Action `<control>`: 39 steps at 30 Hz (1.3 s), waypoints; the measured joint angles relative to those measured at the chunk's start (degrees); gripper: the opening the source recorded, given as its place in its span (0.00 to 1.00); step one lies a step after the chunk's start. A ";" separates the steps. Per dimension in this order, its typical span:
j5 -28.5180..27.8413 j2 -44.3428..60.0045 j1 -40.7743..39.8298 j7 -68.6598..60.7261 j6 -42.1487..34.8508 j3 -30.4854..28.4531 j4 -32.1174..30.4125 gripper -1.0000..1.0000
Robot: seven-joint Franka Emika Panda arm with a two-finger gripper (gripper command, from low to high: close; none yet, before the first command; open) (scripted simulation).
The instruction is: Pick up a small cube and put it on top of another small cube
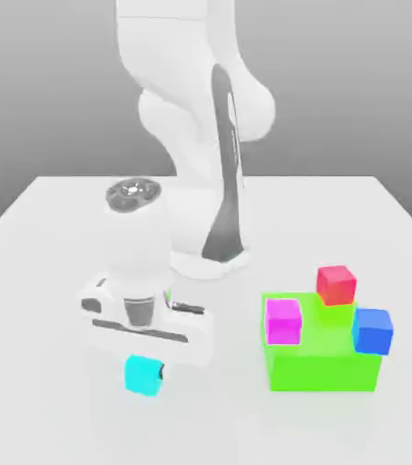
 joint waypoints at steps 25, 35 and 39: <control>10.52 -33.50 37.57 -3.64 -23.78 21.91 -9.34 0.00; 10.41 -31.09 37.42 -3.44 -20.82 22.38 -9.87 1.00; 10.31 -38.60 37.98 -3.73 -29.85 21.15 -8.31 1.00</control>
